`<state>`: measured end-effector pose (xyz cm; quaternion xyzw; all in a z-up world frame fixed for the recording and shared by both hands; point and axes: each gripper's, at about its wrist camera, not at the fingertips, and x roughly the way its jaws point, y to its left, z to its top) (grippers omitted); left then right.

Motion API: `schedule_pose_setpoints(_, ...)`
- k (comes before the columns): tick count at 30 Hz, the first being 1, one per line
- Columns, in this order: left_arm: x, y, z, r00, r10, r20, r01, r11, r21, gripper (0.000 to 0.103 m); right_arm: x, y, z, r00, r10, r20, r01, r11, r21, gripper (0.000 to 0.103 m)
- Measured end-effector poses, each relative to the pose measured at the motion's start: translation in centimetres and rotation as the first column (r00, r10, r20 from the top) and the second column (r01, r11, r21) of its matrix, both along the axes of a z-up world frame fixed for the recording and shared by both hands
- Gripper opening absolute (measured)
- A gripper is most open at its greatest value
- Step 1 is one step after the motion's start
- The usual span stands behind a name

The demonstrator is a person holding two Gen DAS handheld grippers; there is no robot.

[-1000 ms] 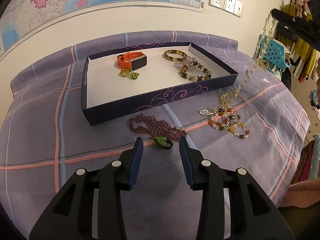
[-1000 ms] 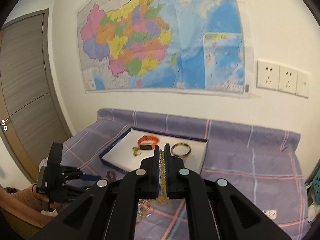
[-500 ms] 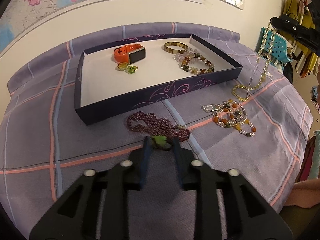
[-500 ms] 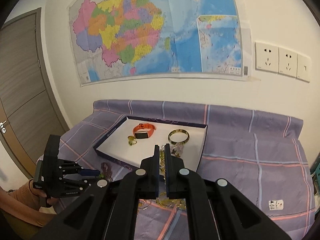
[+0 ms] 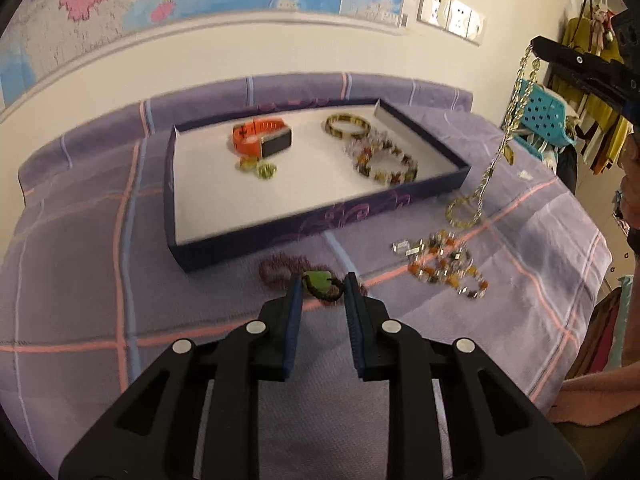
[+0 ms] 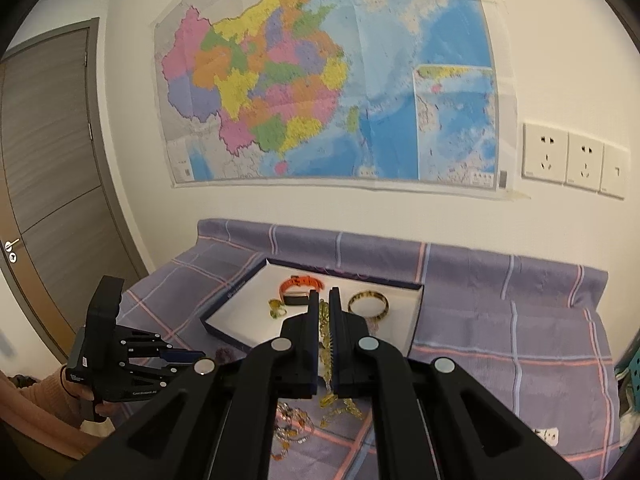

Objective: Organize jewelry
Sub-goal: 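Carry the green pendant into the box with left tool while right tool carries the gold chain there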

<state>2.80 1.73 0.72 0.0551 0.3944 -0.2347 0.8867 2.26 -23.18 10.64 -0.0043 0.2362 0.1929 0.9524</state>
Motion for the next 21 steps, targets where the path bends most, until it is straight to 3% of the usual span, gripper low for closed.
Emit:
schedule_pose_setpoints(9,1.3,0.2,2.9,0.998,0.005,0.063,-0.003,1.0,-0.025,0.022,0.6,1.1,2.5,0.997,0.025,0.066,-0.024,1.0,-0.014,0.003)
schedule_pose_setpoints(21,4.2,0.5,4.1,0.996,0.035,0.084,-0.032,0.999,-0.035,0.022,3.1,1.6,4.5,0.994,0.028,0.103,-0.027,1.0,-0.004,0.003)
